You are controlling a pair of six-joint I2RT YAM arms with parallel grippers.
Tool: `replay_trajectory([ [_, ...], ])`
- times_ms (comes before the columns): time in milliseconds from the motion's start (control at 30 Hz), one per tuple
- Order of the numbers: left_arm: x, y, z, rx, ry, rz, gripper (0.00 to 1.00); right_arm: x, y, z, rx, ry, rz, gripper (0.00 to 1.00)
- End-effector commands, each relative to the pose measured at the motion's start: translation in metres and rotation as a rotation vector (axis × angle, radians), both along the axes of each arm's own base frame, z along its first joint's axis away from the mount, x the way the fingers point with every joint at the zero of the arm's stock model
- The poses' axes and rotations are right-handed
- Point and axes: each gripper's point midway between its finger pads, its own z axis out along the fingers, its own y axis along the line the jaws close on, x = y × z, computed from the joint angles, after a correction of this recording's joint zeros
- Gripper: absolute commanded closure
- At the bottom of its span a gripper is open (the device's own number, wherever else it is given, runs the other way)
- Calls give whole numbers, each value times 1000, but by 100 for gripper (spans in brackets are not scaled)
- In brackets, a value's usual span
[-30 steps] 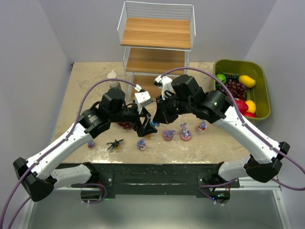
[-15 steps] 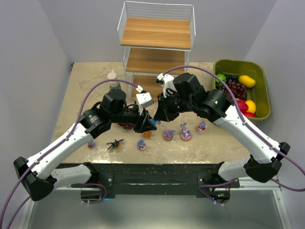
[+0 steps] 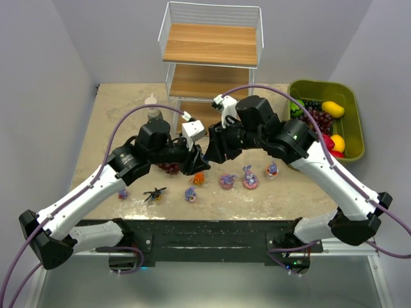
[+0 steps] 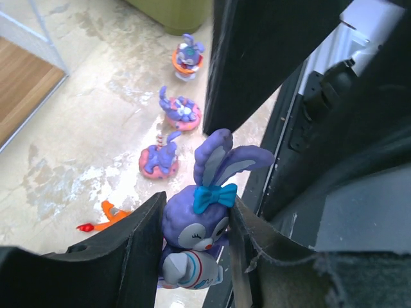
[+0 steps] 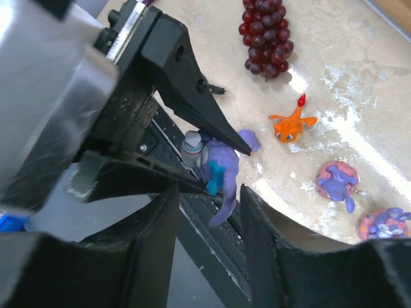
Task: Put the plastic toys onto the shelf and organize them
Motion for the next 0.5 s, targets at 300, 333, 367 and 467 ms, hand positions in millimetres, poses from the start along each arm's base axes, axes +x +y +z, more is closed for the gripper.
replay_trajectory([
  [300, 53, 5, 73, -168, -153, 288, 100, 41, -42, 71, 58, -220, -326, 29],
  [333, 61, 9, 81, -180, -170, 335, 100, 48, -51, 71, 46, -238, -391, 28],
  [367, 65, 10, 87, -194, -182, 358, 100, 50, -56, 74, 51, -249, -419, 27],
  [467, 88, 15, 117, -234, -243, 467, 100, 56, -72, 83, 82, -283, -509, 26],
])
